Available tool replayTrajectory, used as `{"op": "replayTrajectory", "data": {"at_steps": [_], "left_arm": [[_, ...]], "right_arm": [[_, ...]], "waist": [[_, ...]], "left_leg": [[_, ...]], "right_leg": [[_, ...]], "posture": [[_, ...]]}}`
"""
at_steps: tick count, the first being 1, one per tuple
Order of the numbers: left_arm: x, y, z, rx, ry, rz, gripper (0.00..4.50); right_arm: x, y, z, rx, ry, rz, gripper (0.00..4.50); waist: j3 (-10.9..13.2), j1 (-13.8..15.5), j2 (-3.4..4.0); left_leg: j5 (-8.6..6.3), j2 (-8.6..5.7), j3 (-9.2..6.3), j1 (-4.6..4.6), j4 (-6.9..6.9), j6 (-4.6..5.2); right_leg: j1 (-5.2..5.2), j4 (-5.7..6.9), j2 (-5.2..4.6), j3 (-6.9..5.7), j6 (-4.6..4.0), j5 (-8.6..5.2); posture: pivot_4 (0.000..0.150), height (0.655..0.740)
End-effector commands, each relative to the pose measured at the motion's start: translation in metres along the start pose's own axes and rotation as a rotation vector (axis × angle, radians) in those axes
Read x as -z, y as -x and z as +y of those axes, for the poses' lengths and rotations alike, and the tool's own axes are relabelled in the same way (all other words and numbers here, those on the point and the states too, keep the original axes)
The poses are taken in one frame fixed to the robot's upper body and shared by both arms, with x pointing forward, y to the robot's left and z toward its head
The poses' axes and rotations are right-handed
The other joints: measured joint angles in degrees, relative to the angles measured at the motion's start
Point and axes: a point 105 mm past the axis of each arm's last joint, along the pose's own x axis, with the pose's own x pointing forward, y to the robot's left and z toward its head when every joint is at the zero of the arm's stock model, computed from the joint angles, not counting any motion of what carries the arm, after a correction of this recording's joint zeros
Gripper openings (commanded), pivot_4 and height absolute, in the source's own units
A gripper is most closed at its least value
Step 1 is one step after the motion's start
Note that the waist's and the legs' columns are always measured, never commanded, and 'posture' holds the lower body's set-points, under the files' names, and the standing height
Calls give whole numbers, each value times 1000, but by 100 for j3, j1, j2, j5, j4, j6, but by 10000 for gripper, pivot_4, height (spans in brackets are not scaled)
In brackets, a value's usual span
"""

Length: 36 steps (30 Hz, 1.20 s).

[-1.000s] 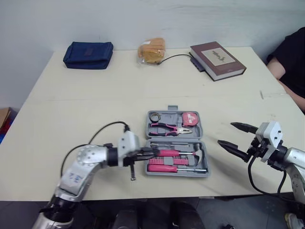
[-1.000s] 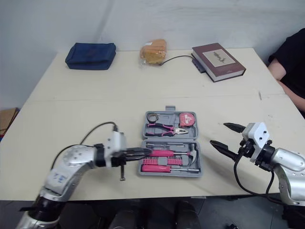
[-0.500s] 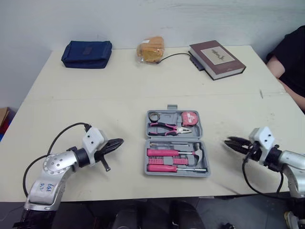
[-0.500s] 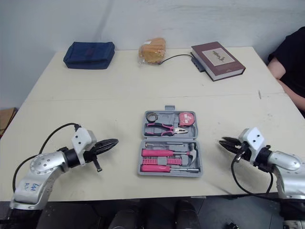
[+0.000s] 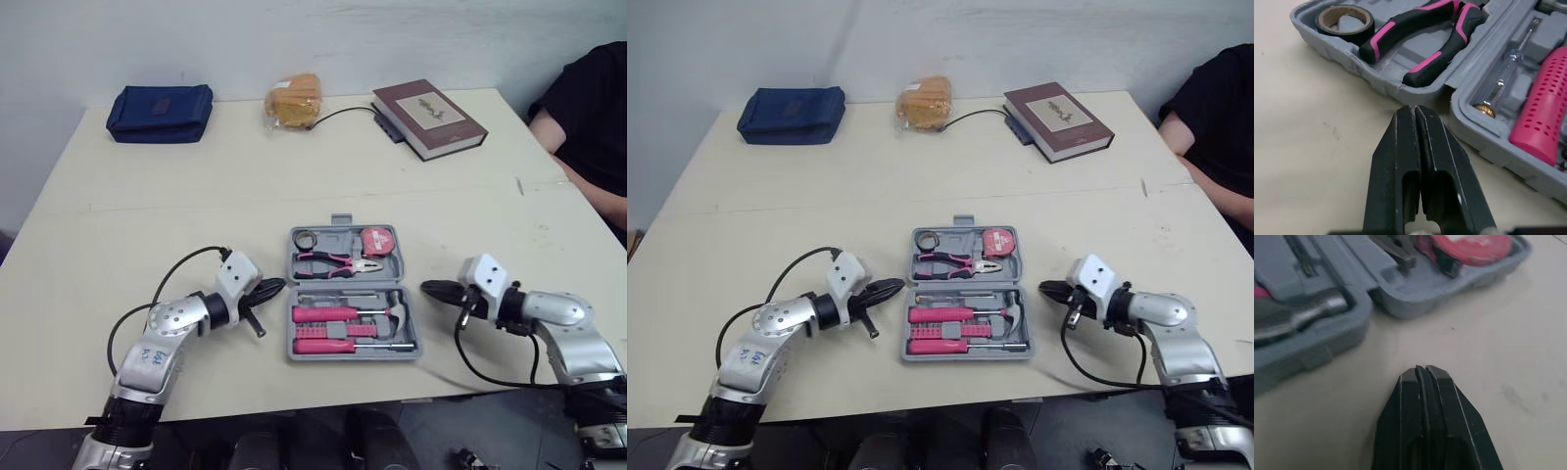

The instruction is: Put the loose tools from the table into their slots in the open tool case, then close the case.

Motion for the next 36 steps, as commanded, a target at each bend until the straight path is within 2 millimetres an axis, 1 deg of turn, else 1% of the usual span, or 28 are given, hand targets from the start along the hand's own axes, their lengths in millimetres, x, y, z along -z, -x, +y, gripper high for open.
{"op": "replayTrajectory", "data": {"at_steps": [1,3,9,13,17,23,26,28,29,32,33,34,36], "left_arm": [[2,-1,-7,31,8,25,0],[5,-1,-8,33,22,33,0],[1,1,-17,67,78,6,0],[7,10,-10,11,60,40,0],[10,20,-7,-25,69,54,0],[11,25,-3,-62,75,53,0],[18,32,4,-105,49,76,0],[19,38,10,-132,34,76,0],[19,43,12,-142,35,65,0],[12,59,25,-209,38,19,0],[9,64,26,-202,43,12,5751],[8,67,26,-192,46,8,8810],[1,75,33,-229,37,-8,17331]], "right_arm": [[-20,-13,13,-64,10,-41,462],[-25,-16,15,-66,13,-48,462],[-32,-25,16,-99,45,-40,462],[-35,-32,16,-134,74,-31,462],[-38,-41,7,-125,83,-22,462],[-40,-48,1,-134,86,-17,462],[-37,-42,-2,-120,77,-10,462],[-32,-32,-7,-100,66,9,462],[-33,-26,-15,-52,60,-3,462],[-32,-8,-32,18,-36,6,462],[-33,-2,-36,29,-40,10,6697],[-34,2,-39,38,-36,11,10123],[-41,10,-47,77,-41,-18,19660]], "waist": [[0,-1,0],[1,4,-2],[1,-19,-1],[1,-88,-2],[1,-112,-2],[2,-90,-2],[2,-91,-3],[2,-87,-2],[3,-86,-2],[6,-84,-2],[6,-83,-3],[6,-83,-2],[7,-83,-2]], "left_leg": [[-1,0,1,0,0,0],[-1,-1,3,-2,0,0],[-2,1,4,-1,0,0],[-4,4,5,-1,-2,-2],[-8,19,17,3,-2,-9],[-10,24,21,5,-2,-14],[-11,25,25,3,-2,-15],[-12,27,26,1,-2,-16],[-13,27,26,1,-2,-17],[-14,28,28,-1,-2,-15],[-15,28,29,-2,-1,-14],[-15,28,29,-2,-1,-13],[-16,29,28,-2,-2,-15]], "right_leg": [[0,-1,0,0,0,0],[-3,0,-1,2,0,0],[-5,0,-3,6,-1,-1],[-7,0,-3,10,-3,-2],[-8,0,-2,16,-5,-3],[-11,1,0,17,-11,-6],[-14,1,-1,20,-11,-6],[-18,1,-1,20,-11,-6],[-19,1,-1,20,-12,-7],[-22,0,-4,22,-12,-7],[-23,1,-6,24,-12,-7],[-24,2,-8,24,-12,-6],[-25,2,-9,24,-14,-7]], "posture": [[1500,7400],[1500,7400],[1500,7400],[1500,7400],[1500,7400],[1500,7400],[1500,7400],[1500,7400],[1500,7400],[1500,7400],[1500,7400],[1500,7400],[1500,7400]]}}
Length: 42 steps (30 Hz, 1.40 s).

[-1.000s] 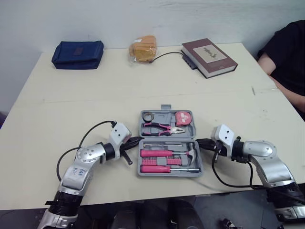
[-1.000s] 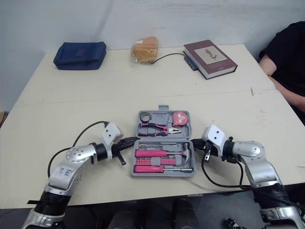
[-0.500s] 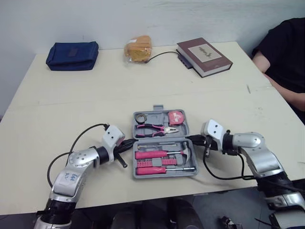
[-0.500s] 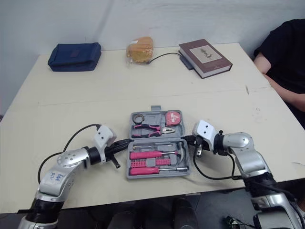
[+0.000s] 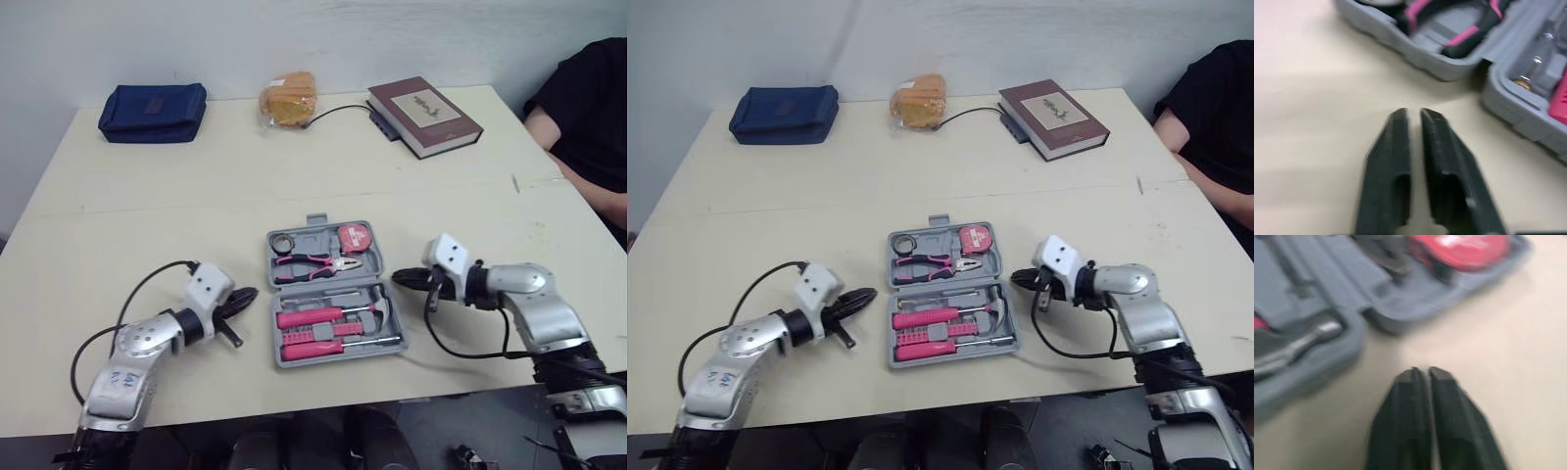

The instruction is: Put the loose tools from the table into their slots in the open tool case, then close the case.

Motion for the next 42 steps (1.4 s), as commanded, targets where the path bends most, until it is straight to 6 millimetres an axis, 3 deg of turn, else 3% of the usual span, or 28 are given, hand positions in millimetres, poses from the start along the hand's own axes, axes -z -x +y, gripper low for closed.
{"op": "replayTrajectory", "data": {"at_steps": [1,3,5,7,8,11,15,23,42], "left_arm": [[-21,10,11,-43,-26,-68,21973],[-33,15,16,-54,-10,-94,31361],[-36,19,16,-36,0,26,40716],[-47,12,22,-78,126,75,44596],[-60,6,21,-68,195,25,44596],[-71,-8,17,-59,320,56,44596],[-68,-25,17,-107,380,148,44596],[-63,-43,12,-155,341,265,44596],[-57,-56,7,-225,411,305,44596]], "right_arm": [[-21,14,-15,66,-7,-79,25108],[-27,21,-17,48,-98,-90,35819],[-46,28,-23,52,-308,-129,45000],[-51,27,-20,34,-499,-14,45000],[-48,26,-16,33,-544,86,45000],[-68,16,-7,-18,-612,99,45000],[-76,3,-4,5,-692,180,45000],[-87,-21,0,55,-634,273,45000],[-70,-46,1,152,-576,367,45000]], "waist": [[0,0,0],[1,0,-2],[14,-1,-8],[28,-1,5],[27,9,6],[19,27,-13],[24,3,-22],[27,8,-27],[27,8,-27]], "left_leg": [[0,1,0,0,0,-1],[-1,1,0,0,0,-1],[0,2,0,-2,0,-1],[1,4,0,-14,2,-2],[6,-5,0,-25,3,6],[24,-8,-22,-78,8,-8],[32,-34,-1,-88,5,-12],[38,-45,7,-87,6,-3],[47,-51,15,-87,5,-9]], "right_leg": [[-1,0,1,0,0,0],[-1,1,2,1,0,0],[-3,3,2,6,-1,0],[-14,10,0,19,-5,3],[-29,17,-8,28,-3,5],[-65,50,-2,29,-5,6],[-85,54,29,6,-6,5],[-88,55,20,13,4,10],[-95,64,20,18,7,12]], "posture": [[1500,7400],[1500,7400],[1500,7400],[1500,7400],[1500,7400],[1500,7400],[1500,7400],[1500,7400],[1500,7400]]}}
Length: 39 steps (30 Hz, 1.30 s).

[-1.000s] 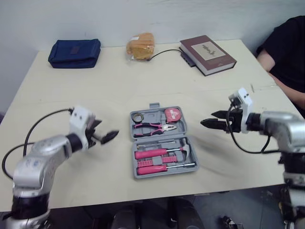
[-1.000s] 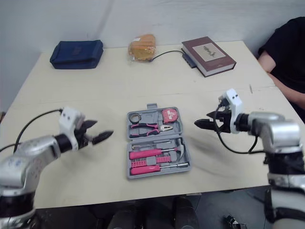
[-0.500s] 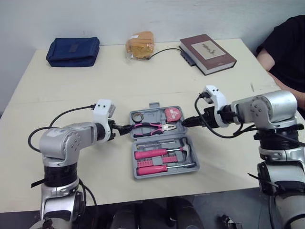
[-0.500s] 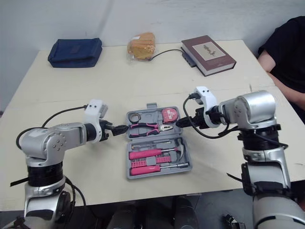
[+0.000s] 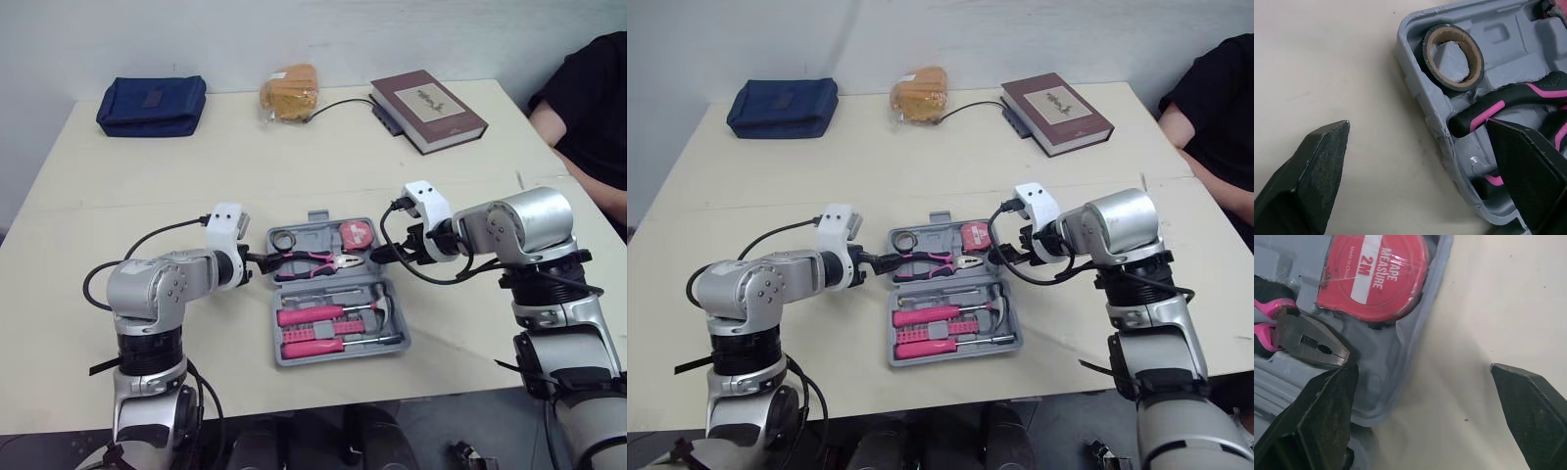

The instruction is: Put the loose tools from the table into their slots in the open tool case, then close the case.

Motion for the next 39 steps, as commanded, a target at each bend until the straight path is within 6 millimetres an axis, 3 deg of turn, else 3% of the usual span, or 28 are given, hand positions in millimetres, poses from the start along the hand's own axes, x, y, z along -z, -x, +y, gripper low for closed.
{"op": "replayTrajectory", "data": {"at_steps": [1,7,8,10,12,17,19,20,25,30,35,39], "left_arm": [[-1,3,7,-68,-27,1,44596],[3,1,5,-71,-39,25,44596],[5,0,4,-67,-44,33,44902],[6,-1,2,-60,-51,45,39435],[8,-2,-1,-47,-48,49,33211],[6,-4,-7,-7,-2,40,10001],[6,-4,-9,6,9,35,1983],[5,-5,-10,12,16,29,861],[-5,-4,-13,42,31,-50,861],[-27,-1,-12,58,-23,-219,861],[-56,10,-2,34,-126,-496,861],[-54,11,4,12,-253,-568,861]], "right_arm": [[-4,-1,0,21,15,-18,45000],[1,-11,-1,50,15,9,45000],[2,-12,-2,51,10,13,42560],[4,-14,-2,54,4,19,36316],[5,-15,-2,52,-6,21,27153],[4,-15,2,35,-48,10,973],[3,-14,4,25,-72,0,0],[1,-13,5,22,-88,-15,0],[-10,-8,11,-24,-116,-120,0],[-26,1,22,-103,-41,-320,0],[-26,12,19,-59,215,-568,0],[-13,6,4,43,375,-625,0]], "waist": [[0,0,0],[-1,-6,0],[-1,-6,0],[-2,-7,-1],[-2,-7,-1],[-7,-2,-5],[-7,11,-5],[-7,9,-4],[-7,-3,-5],[-6,-5,-5],[-4,0,-8],[-3,-9,-10]], "left_leg": [[0,1,0,0,0,0],[1,2,0,6,0,-1],[1,2,0,6,0,-1],[1,2,0,8,0,-1],[1,3,0,8,0,-2],[3,5,-1,17,0,0],[8,4,-4,11,0,4],[8,5,-7,10,0,5],[8,6,-7,9,-1,4],[8,3,-3,-2,-5,4],[8,-9,14,-29,-11,2],[8,-10,68,-34,-13,1]], "right_leg": [[0,0,0,0,0,0],[3,2,0,2,0,0],[4,2,0,2,0,0],[5,2,-1,3,0,0],[5,3,-1,3,0,0],[15,4,-3,3,0,0],[10,6,-11,3,2,1],[12,6,-12,2,3,2],[11,6,-11,1,4,2],[-5,4,-8,2,4,2],[-45,4,-2,11,5,3],[-55,1,2,15,5,3]], "posture": [[1500,7400],[1500,7400],[1500,7400],[1500,7400],[1500,7400],[1500,7400],[1500,7400],[1500,7400],[1500,7400],[1500,7400],[1500,7400],[1500,7400]]}}
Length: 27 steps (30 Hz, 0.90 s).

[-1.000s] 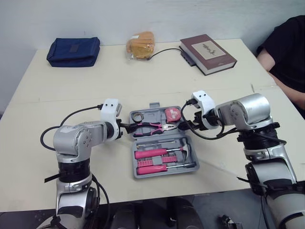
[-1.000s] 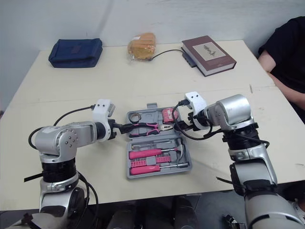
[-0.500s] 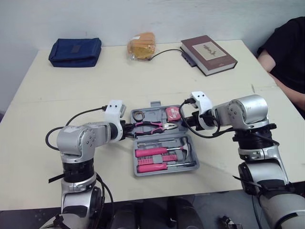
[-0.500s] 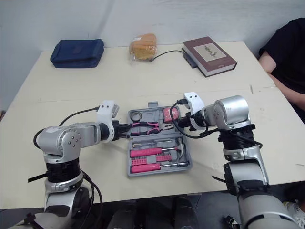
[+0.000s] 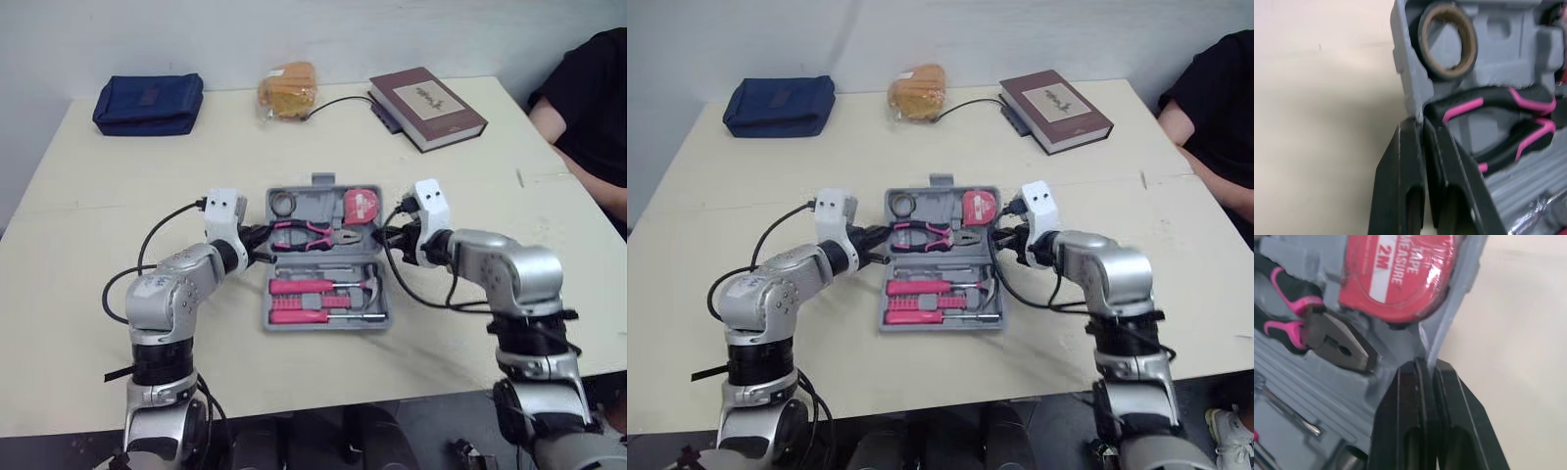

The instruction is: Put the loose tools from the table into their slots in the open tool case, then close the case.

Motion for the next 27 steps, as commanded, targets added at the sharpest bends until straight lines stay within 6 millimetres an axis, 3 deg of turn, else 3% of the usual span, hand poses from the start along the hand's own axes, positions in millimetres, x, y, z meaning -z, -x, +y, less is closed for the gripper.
{"op": "replayTrajectory", "data": {"at_steps": [1,7,10,16,17,18,22,25,26,27], "left_arm": [[-21,8,13,-45,-178,-136,861],[-1,21,26,-72,-424,-168,861],[-8,41,21,-70,-656,-314,861],[10,56,26,-52,-739,-320,861],[10,57,27,-57,-746,-328,6881],[9,59,27,-57,-756,-339,9817],[6,64,30,-64,-762,-356,27632],[13,85,39,-59,-774,-301,41943],[16,90,44,-69,-771,-276,45000],[20,102,55,-104,-738,-246,45000]], "right_arm": [[-6,5,1,-7,216,-115,0],[16,11,-1,9,500,-216,0],[39,19,-6,43,676,-212,0],[58,28,-5,53,819,-228,0],[58,30,-4,59,838,-244,0],[58,32,-3,68,840,-259,0],[62,38,0,56,914,-279,16310],[74,57,-16,84,984,-211,32440],[77,62,-22,96,989,-190,37752],[80,72,-29,110,994,-167,42785]], "waist": [[0,-4,-1],[1,-6,-2],[1,-10,-2],[1,-6,-2],[1,-4,-3],[1,0,-2],[1,-4,-4],[-1,-35,0],[-1,-48,0],[-1,-44,0]], "left_leg": [[0,0,3,0,0,0],[1,5,4,12,1,0],[0,8,-1,27,-9,0],[0,23,-2,44,-10,4],[-1,23,-1,44,-7,8],[-2,24,-1,45,-6,9],[-5,24,-1,45,-3,14],[-5,29,-1,45,-8,15],[-7,35,6,52,-10,12],[-7,37,7,53,-11,12]], "right_leg": [[0,1,0,1,0,0],[1,-1,2,11,-2,-1],[1,-2,0,22,-2,-1],[2,-3,-8,37,-3,-2],[3,-1,-9,39,-3,-2],[4,-1,-10,38,-3,-2],[5,-1,-13,38,-2,-1],[4,-2,-11,38,-3,-2],[4,0,-9,44,-3,-2],[4,-2,-6,45,-4,-2]], "posture": [[1500,7400],[1500,7400],[1500,7400],[1500,7400],[1500,7400],[1500,7400],[1500,7400],[1500,7400],[1500,7400],[1500,7400]]}}
